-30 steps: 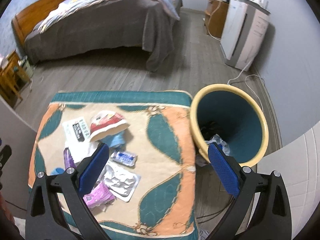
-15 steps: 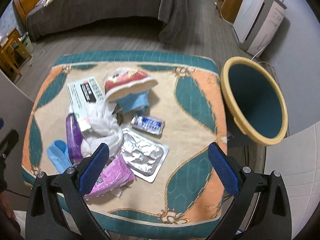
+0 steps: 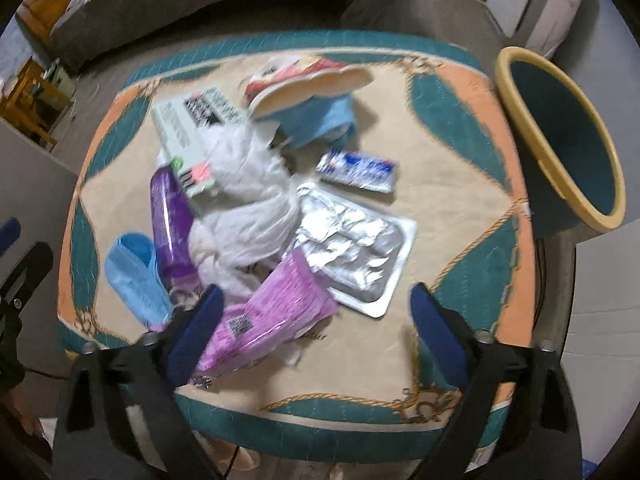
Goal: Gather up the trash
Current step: 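Grasp the pink packet with the right tool while the left tool grasps the blue mask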
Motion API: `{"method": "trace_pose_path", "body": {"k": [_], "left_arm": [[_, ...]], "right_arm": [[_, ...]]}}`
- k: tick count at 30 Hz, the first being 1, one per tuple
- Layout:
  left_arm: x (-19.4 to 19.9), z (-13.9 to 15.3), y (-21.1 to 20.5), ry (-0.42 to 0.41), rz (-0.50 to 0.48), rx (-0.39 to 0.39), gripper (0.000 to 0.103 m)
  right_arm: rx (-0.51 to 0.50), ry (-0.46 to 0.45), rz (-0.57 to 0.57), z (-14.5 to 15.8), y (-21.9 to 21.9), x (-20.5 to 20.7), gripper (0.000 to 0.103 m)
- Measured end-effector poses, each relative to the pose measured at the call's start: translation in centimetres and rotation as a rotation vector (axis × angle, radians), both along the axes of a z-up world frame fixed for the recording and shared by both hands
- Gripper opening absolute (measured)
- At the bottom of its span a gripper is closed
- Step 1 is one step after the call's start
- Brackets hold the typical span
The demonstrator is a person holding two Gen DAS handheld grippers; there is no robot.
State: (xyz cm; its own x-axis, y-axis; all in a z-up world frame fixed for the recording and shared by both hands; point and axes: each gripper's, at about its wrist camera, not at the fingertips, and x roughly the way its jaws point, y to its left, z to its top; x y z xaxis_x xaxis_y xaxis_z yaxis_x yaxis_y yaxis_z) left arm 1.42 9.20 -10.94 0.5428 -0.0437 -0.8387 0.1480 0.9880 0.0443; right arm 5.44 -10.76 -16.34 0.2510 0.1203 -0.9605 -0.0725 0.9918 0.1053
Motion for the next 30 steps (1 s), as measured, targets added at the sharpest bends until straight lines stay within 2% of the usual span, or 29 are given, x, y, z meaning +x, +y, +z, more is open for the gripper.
{"method": "trace_pose_path", "body": {"k": [2,5,8,12,14,18,20,21,23,25,30], "left_arm": [[0.0,-0.6,-0.4,0.018,-0.017,0.017,0.097],[0.1,-1.5,-1.1,0.04,-0.045,0.036,0.097],[0.1,-2.7,-1.8,0.069,-0.069,0.037,0.097],[0.2,-4.5,-3.3,0.121,-0.128,0.048,0.093],[0.3,-5.1,-3.8,0.153,-0.155,0.021,0.074],[0.3,-6.2,-4.8,0.194,-0.19,0.021,0.064],[0.3,-6.5,-4.9,0.206,-0.196,0.03,0.05],[0.4,-6.5,-4.9,0.209,-0.193,0.035,0.047],[0.3,-6.4,-4.8,0.207,-0.188,0.03,0.028],[0.4,-5.9,-4.4,0.202,-0.176,0.009,0.016],[-0.2,-4.6,-4.0,0.184,-0.185,-0.041,0.005]], "right_arm": [[-0.019,0.016,0.015,-0.4,0.4,0.0,0.064],[0.008,0.056,0.016,-1.2,0.5,0.2,0.048],[0.046,0.081,0.013,-1.9,0.5,0.4,0.036],[0.059,0.085,0.016,-2.1,0.5,0.7,0.028],[0.065,0.078,0.018,-2.0,0.4,0.7,0.025],[0.049,0.054,0.038,-1.5,0.1,0.6,0.023],[0.038,0.043,0.044,-1.2,0.1,0.6,0.023],[0.032,0.034,0.05,-1.0,0.1,0.6,0.023],[0.029,0.021,0.059,-0.6,0.2,0.5,0.022],[0.016,0.004,0.072,-0.1,0.3,0.4,0.022],[0.014,-0.032,0.068,1.3,-0.1,0.3,0.022]]}}
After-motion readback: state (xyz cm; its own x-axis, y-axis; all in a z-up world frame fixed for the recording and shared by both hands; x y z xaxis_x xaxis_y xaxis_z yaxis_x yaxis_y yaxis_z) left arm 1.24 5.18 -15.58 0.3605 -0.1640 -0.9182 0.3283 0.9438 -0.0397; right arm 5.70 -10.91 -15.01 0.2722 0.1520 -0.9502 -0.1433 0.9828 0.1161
